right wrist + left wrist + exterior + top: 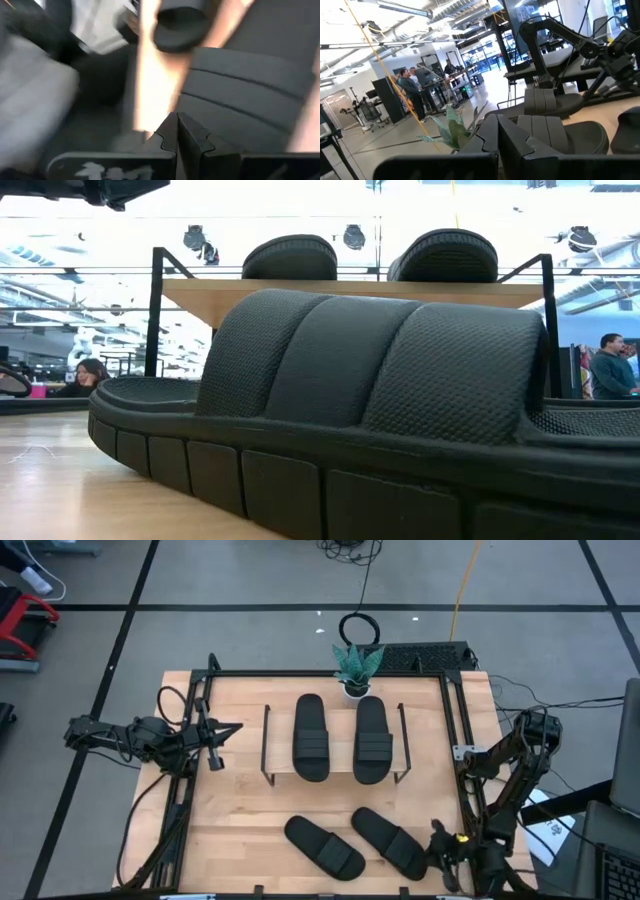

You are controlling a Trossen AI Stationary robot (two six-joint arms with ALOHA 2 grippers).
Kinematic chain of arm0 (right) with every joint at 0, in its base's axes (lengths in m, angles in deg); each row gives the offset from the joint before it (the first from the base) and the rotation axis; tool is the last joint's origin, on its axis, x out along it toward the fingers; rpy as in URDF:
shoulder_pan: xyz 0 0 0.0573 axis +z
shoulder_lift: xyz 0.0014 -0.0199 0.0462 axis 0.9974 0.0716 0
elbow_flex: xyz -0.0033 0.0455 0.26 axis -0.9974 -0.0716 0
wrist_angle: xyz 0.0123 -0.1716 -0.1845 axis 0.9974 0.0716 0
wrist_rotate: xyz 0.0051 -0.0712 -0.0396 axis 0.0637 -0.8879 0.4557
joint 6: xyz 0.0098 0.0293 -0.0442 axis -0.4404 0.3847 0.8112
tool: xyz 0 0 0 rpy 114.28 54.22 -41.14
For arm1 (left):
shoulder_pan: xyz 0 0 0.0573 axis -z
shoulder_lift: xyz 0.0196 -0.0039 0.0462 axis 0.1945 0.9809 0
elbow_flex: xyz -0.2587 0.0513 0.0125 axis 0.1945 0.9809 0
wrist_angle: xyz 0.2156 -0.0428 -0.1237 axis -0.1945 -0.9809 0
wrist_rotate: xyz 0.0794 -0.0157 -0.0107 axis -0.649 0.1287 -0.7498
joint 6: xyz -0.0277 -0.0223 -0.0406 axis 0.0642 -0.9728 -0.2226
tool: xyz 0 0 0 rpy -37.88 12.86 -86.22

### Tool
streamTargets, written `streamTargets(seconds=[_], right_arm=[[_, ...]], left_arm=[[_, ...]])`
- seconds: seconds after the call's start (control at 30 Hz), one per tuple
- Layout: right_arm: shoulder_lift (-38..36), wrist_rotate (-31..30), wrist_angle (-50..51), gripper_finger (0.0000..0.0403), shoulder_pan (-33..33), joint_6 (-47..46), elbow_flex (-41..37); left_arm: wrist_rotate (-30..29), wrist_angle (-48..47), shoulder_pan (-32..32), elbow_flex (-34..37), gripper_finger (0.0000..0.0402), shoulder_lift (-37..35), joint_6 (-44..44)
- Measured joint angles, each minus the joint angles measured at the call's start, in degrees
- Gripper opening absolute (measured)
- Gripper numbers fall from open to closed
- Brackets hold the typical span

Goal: Pick and place slides into the shelf
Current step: Put the black slide under the shelf

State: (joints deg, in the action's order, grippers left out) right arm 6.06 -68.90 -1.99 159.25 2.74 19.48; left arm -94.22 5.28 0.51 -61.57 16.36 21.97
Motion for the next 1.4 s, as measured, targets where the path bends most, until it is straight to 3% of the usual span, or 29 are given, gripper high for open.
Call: streamTargets(seconds=[0.17,0.43,0.8,0.93,1.4], right_arm=[[0.0,4.2,7.2,0.0,-0.7,0.7,0.0],[-1.2,11.7,8.1,0.0,-0.5,-6.2,0.9],[-1.1,12.1,13.0,0.0,-3.9,-8.5,0.9],[-1.1,17.8,13.0,0.0,-4.6,-11.7,0.9],[-1.2,17.5,10.9,0.0,-2.8,-16.5,0.9]], left_arm=[[0.0,-0.3,0.0,0.0,0.0003,0.0,0.0],[0.0,0.1,0.0,0.0,0.0004,0.0,2.0],[0.0,0.1,0.0,0.0,0.001,0.0,1.5],[0.0,0.1,0.0,0.0,0.0002,0.0,1.1],[0.0,0.1,0.0,0.0,0.0004,0.0,0.5]])
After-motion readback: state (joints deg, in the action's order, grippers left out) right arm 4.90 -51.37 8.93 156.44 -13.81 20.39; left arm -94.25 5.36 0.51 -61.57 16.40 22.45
